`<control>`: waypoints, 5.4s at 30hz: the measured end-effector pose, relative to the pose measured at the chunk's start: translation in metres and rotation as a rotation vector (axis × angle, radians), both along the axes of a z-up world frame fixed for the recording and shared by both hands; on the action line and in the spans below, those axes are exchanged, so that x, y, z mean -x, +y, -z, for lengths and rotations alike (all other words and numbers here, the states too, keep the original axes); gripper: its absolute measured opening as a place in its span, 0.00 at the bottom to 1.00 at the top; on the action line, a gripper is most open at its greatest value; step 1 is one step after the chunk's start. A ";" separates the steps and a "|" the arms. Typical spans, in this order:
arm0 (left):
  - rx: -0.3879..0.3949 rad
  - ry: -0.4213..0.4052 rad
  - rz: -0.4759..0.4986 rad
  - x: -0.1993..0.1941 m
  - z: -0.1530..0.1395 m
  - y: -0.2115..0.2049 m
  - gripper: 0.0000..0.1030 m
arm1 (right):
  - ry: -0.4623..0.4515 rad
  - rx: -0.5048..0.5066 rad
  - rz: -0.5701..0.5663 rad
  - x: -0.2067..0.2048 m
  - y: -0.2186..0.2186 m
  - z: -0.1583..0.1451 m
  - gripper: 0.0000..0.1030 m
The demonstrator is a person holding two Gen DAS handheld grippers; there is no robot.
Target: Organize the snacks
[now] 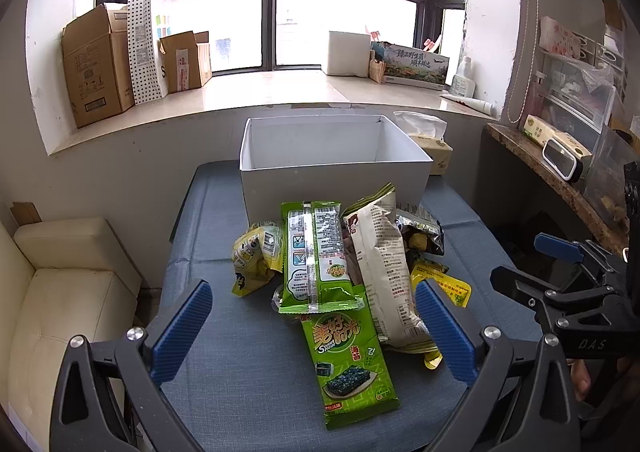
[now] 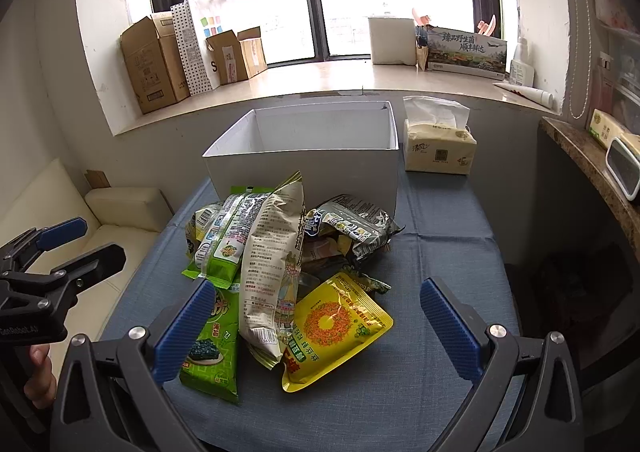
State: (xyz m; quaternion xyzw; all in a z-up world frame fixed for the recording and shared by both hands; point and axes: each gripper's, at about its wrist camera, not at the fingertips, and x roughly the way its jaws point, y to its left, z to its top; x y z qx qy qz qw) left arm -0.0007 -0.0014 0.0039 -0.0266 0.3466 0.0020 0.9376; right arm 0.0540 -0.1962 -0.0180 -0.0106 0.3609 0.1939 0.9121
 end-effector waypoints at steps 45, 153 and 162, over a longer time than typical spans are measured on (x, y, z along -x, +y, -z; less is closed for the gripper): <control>-0.001 0.011 0.003 0.001 0.004 -0.004 1.00 | 0.004 -0.016 -0.014 0.001 0.001 0.001 1.00; 0.144 0.008 0.033 -0.197 -0.024 0.035 0.68 | 0.095 -0.142 -0.075 -0.179 0.032 -0.041 0.43; 0.090 0.076 -0.033 -0.280 -0.004 0.045 0.68 | 0.161 -0.053 -0.013 -0.288 0.046 -0.032 0.43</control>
